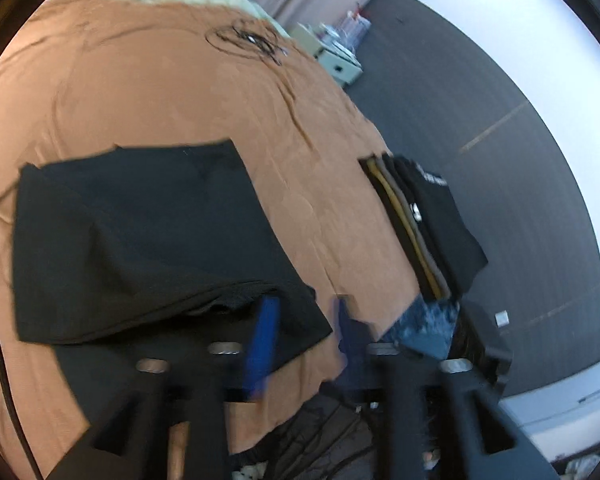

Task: Fold small clothes
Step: 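Fold the held edge over the shirt with the left gripper and release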

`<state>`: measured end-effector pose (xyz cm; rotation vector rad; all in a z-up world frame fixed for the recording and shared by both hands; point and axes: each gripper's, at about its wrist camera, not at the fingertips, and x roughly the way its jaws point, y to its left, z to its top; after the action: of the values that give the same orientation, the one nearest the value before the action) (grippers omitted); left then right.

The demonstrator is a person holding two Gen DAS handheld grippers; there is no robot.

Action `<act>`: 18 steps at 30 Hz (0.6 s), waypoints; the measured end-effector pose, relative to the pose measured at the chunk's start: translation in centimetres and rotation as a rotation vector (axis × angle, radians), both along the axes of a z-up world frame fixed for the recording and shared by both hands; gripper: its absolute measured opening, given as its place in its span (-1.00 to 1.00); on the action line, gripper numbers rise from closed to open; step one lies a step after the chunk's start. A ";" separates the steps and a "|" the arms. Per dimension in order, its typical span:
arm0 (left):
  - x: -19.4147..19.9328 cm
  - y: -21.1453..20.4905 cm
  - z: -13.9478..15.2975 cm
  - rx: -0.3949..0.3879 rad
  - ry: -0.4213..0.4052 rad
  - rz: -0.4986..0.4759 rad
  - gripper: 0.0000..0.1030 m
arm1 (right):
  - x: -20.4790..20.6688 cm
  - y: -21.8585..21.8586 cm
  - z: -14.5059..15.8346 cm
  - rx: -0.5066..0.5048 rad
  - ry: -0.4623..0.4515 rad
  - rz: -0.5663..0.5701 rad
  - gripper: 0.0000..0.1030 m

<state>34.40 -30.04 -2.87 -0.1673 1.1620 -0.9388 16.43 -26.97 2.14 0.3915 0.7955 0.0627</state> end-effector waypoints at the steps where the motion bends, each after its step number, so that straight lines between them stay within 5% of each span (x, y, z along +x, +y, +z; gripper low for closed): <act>1: -0.2 0.2 -0.2 -0.003 -0.011 0.005 0.22 | -0.1 -0.1 0.0 -0.001 0.003 -0.003 0.19; 9: 0.2 5.4 -2.8 0.100 -0.021 0.117 0.23 | 0.7 -1.0 0.5 -0.060 0.032 0.026 0.19; 18: 0.5 11.7 -7.3 0.200 0.036 0.256 0.23 | 5.9 2.1 0.7 -0.250 0.093 0.131 0.18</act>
<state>34.89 -18.32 -10.21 -0.1677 1.2276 -0.5930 22.36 -24.88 2.85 0.1062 0.9083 0.0668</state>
